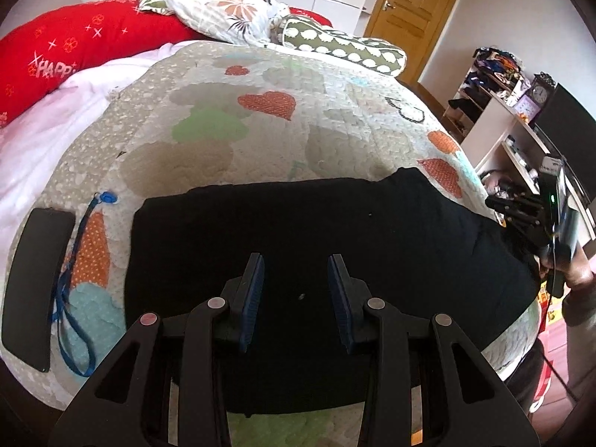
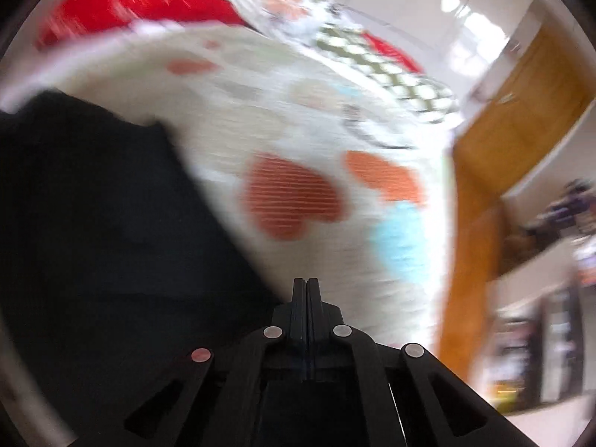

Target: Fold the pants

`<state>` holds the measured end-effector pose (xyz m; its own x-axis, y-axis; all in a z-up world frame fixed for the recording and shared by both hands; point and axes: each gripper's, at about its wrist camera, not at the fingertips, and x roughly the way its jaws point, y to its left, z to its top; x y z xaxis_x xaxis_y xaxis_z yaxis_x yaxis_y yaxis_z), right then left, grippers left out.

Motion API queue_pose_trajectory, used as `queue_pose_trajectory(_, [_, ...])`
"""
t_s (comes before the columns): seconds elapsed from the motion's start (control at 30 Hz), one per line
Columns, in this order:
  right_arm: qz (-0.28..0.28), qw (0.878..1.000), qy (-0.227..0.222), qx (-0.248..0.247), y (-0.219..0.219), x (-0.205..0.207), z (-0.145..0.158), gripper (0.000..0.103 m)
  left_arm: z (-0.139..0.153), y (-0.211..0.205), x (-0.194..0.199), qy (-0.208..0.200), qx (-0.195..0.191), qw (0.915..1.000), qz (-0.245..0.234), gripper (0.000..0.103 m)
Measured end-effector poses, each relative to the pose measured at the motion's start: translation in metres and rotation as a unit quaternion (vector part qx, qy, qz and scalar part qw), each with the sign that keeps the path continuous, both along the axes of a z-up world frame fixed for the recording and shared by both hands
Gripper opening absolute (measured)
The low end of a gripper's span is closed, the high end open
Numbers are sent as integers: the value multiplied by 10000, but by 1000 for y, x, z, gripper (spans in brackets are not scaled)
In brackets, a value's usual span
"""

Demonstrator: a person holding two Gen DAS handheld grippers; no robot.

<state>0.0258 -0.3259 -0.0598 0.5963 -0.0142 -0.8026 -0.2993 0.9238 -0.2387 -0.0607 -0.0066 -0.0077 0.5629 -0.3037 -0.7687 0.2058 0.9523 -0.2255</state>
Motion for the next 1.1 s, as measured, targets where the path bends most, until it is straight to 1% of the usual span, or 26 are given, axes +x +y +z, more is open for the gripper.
queue_pose_trajectory(0.03, [-65, 9990, 151, 426, -7, 3, 0, 0, 0, 2, -1, -4, 3, 10000, 5, 34])
queue_pose_trajectory(0.07, [-90, 9973, 228, 685, -12, 3, 1, 0, -1, 4, -2, -7, 13, 10000, 10, 34])
queue_pose_trajectory(0.1, [-116, 9962, 191, 839, -14, 0, 4, 0, -1, 5, -3, -8, 19, 10000, 14, 34])
queue_pose_trajectory(0.17, [-185, 9952, 25, 965, -18, -7, 13, 0, -1, 10, -3, -5, 38, 10000, 60, 34])
queue_pose_trajectory(0.23, [-83, 9904, 39, 1377, -20, -13, 24, 3, 0, 13, -1, -18, 11, 9999, 123, 34])
queue_pose_trajectory(0.27, [6, 9879, 36, 1550, -18, -15, 28, 9, 1, 16, -1, -30, -31, 9998, 179, 34])
queue_pose_trajectory(0.3, [178, 9861, 15, 1650, -12, -18, 32, 25, 1, 18, 0, -36, -63, 9997, 215, 34])
queue_pose_trajectory(0.37, [422, 9849, -11, 1678, 7, -20, 32, 48, 3, 21, -1, -45, -159, 9994, 294, 37])
queue_pose_trajectory(0.43, [648, 9836, -18, 1684, 24, -20, 28, 48, 4, 22, -2, -30, -203, 9993, 302, 37])
queue_pose_trajectory(0.5, [834, 9837, 66, 1594, 47, -9, 20, 48, 4, 22, -4, -21, -143, 9995, 286, 37])
queue_pose_trajectory(0.57, [981, 9823, 121, 1592, 60, -1, 13, 48, 5, 22, -5, -50, -67, 9996, 253, 37])
queue_pose_trajectory(0.6, [1038, 9815, 117, 1606, 65, 1, 9, 43, 6, 22, -6, -79, -32, 9997, 241, 37])
queue_pose_trajectory(0.63, [1108, 9804, 120, 1627, 69, 5, 5, 37, 7, 22, -6, -102, -7, 9997, 242, 37])
queue_pose_trajectory(0.67, [1142, 9807, 129, 1580, 72, 9, 3, 16, 8, 23, -6, -128, 19, 9996, 251, 37])
queue_pose_trajectory(0.7, [1130, 9826, 105, 1469, 73, 12, 1, 1, 9, 24, -6, -153, 38, 9995, 270, 37])
queue_pose_trajectory(0.73, [1126, 9843, 82, 1359, 73, 11, 2, 1, 10, 26, -6, -177, 26, 9994, 293, 37])
queue_pose_trajectory(0.83, [1022, 9858, 10, 1334, 73, 15, 4, 1, 8, 30, -4, -151, -114, 9991, 374, 38])
queue_pose_trajectory(0.93, [681, 9888, 49, 1330, 77, 23, -9, 1, 0, 29, 0, 40, -209, 9987, 468, 39])
queue_pose_trajectory(0.97, [626, 9898, -20, 1279, 79, 21, -10, 1, -1, 27, -1, 60, -235, 9987, 455, 39])
queue_pose_trajectory(1.03, [510, 9908, -137, 1245, 79, 16, -4, 1, 1, 23, -5, 36, -233, 9990, 367, 39])
queue_pose_trajectory(1.1, [231, 9918, -236, 1234, 70, 4, 7, 2, 4, 22, -9, -41, -186, 9993, 325, 39])
